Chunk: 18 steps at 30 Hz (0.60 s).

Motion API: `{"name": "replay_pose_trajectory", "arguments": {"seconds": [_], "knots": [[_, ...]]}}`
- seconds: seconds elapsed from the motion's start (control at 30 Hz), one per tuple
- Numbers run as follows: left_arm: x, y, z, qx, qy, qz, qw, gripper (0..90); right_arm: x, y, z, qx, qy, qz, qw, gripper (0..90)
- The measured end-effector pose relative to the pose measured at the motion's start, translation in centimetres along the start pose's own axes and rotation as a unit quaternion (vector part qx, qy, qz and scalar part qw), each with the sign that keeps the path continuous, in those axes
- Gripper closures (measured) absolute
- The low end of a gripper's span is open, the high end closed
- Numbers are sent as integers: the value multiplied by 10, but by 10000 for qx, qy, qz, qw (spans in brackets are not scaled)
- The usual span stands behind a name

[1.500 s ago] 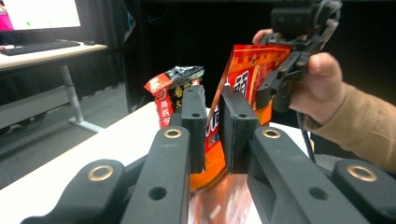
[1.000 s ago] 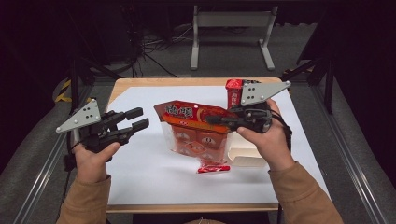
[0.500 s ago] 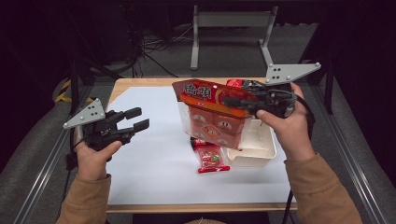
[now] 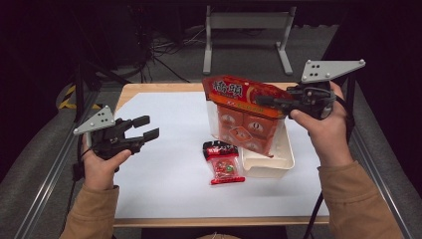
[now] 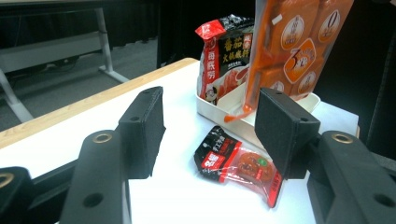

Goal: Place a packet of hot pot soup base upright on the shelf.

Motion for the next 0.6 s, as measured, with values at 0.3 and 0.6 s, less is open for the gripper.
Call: {"name": "replay_pose_trajectory", "arguments": {"seconds": [0.3,0.6], "knots": [[6,-2,5,-102,33,90,9999,422,9,13,-19,372,14,23,9993,895],[11,-4,10,-157,75,171,9997,400,16,20,-36,597,-100,-19,9982,894]]}}
Point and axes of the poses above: each handheld gripper's, and its own axes: y roughly backward along the jaws, x roughly out of its underside, z roughly to its left, the point moved 10 cm from there along -y, roughly forward along the jaws, and after that the axes turned 2 degrees about -y, right-handed, at the moved point
